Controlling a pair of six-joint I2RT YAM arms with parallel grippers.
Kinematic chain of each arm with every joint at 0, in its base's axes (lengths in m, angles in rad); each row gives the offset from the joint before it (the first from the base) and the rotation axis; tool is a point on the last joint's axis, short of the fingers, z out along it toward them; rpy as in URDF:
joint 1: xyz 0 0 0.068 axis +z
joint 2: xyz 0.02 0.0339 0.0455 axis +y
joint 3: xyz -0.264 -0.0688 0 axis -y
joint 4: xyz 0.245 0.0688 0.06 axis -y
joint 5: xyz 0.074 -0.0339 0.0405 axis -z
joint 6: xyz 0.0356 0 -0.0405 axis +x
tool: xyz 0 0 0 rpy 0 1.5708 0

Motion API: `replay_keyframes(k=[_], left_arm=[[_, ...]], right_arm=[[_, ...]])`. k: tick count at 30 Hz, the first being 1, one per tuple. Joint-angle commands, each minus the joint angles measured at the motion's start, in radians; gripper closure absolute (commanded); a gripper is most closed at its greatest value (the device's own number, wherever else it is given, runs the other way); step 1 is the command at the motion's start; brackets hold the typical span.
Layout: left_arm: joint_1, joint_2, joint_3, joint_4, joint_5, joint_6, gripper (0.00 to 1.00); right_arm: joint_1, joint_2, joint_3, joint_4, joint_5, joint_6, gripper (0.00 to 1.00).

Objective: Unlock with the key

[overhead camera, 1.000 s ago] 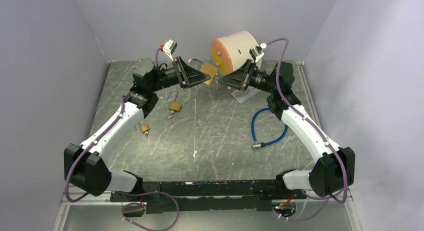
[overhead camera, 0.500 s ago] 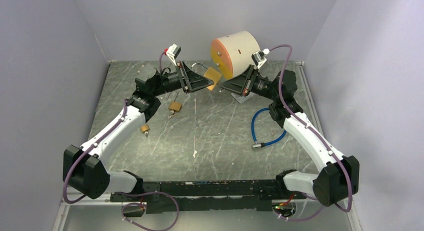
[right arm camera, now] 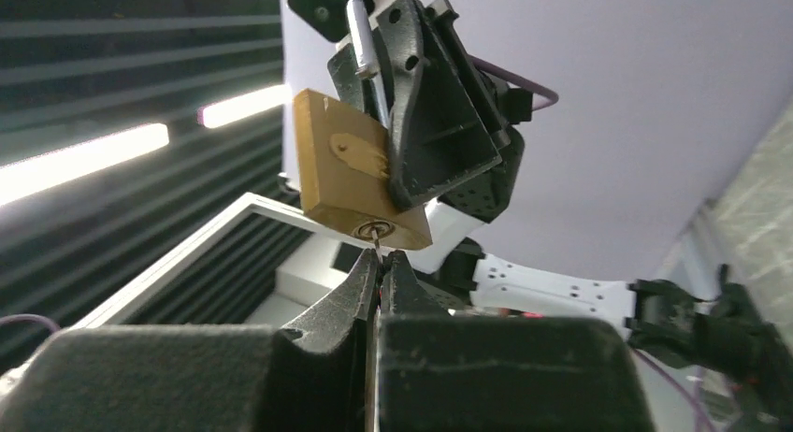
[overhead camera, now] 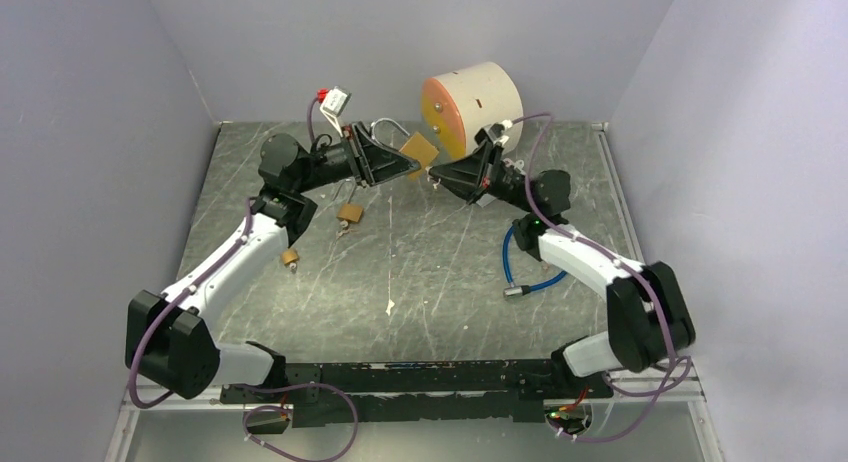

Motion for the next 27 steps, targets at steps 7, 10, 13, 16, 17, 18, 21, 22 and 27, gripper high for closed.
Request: replay_keyframes(k=[7,10,13,16,17,18,21,22,27], left_arm=[[-0.010,-0.092,0.085,0.061,0.012,0.282,0.97],[-0.008,-0.122,0.077,-0.065,-0.027,0.318,0.97],[-0.007,-0.147,0.067,-0.136,-0.027,0.331,0.97],[-0.007,-0.150,0.066,-0.186,0.014,0.323,0.97],[-0.006,-0.150,0.066,-0.208,0.030,0.321,0.97],[-0.007,-0.147,0.067,-0.223,0.046,0.317,0.97],[-0.007,-0.145,0.061,-0.244,0.097,0.288,0.97],[-0.007,-0.144,0.056,-0.221,0.122,0.264,0.97],[-0.006,-0.109,0.047,-0.044,0.207,0.115,0.98]], right_arm=[[0.080,0.006,-0.027,0.079,0.011,0.285,0.91],[0.014,-0.060,-0.032,-0.122,-0.015,0.066,0.57],[-0.055,-0.145,-0.005,-0.405,-0.029,-0.236,0.37],[-0.095,-0.215,0.077,-0.673,-0.025,-0.585,0.29],[-0.096,-0.237,0.121,-0.785,-0.022,-0.733,0.28],[-0.089,-0.256,0.175,-0.886,-0.002,-0.841,0.27],[-0.009,-0.290,0.321,-1.120,0.122,-1.115,0.22],[0.018,-0.288,0.360,-1.166,0.159,-1.171,0.21],[0.046,-0.227,0.426,-1.150,0.088,-1.192,0.21]])
